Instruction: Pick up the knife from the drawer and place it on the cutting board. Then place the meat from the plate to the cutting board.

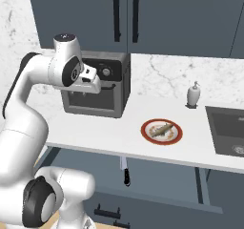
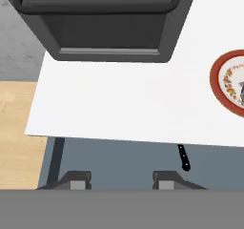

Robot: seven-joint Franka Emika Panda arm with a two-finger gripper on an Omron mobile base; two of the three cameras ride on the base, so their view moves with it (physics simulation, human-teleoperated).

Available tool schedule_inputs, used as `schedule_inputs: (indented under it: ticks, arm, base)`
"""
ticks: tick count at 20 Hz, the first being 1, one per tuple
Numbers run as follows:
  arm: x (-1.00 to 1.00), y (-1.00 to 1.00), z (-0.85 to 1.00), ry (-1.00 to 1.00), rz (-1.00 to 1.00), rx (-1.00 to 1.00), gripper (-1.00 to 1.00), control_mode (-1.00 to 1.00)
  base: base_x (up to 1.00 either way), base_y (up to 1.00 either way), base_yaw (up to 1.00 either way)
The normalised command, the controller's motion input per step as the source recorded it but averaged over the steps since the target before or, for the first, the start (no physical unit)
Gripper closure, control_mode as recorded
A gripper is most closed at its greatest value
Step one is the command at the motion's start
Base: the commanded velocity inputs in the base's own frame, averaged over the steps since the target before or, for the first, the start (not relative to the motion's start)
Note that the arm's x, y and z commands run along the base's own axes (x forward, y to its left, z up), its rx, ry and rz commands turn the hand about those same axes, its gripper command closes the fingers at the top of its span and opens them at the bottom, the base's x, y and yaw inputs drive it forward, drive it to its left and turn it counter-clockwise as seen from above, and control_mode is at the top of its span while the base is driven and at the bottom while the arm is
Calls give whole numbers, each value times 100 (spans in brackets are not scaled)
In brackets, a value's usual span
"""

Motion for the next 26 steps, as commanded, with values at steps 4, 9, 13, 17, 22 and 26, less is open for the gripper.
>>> schedule_inputs:
  ticks: [4, 9, 13, 17, 22, 26]
  arm:
    - [-7, 0, -3, 0, 0, 0, -100, -100]
    - [-18, -3, -25, 11, -2, 0, -100, -100]
    - [-13, -9, -54, 13, -1, -1, -100, -100]
    - [-9, -6, -43, 19, 0, 0, -100, -100]
    - [0, -1, -10, 8, 0, 0, -100, -100]
    - [0, 0, 0, 0, 0, 0, -100, 100]
  base:
    - [0, 0, 0]
    - [0, 0, 0]
    - [0, 0, 0]
    - [0, 0, 0]
    - [0, 0, 0]
    - [-53, -37, 15]
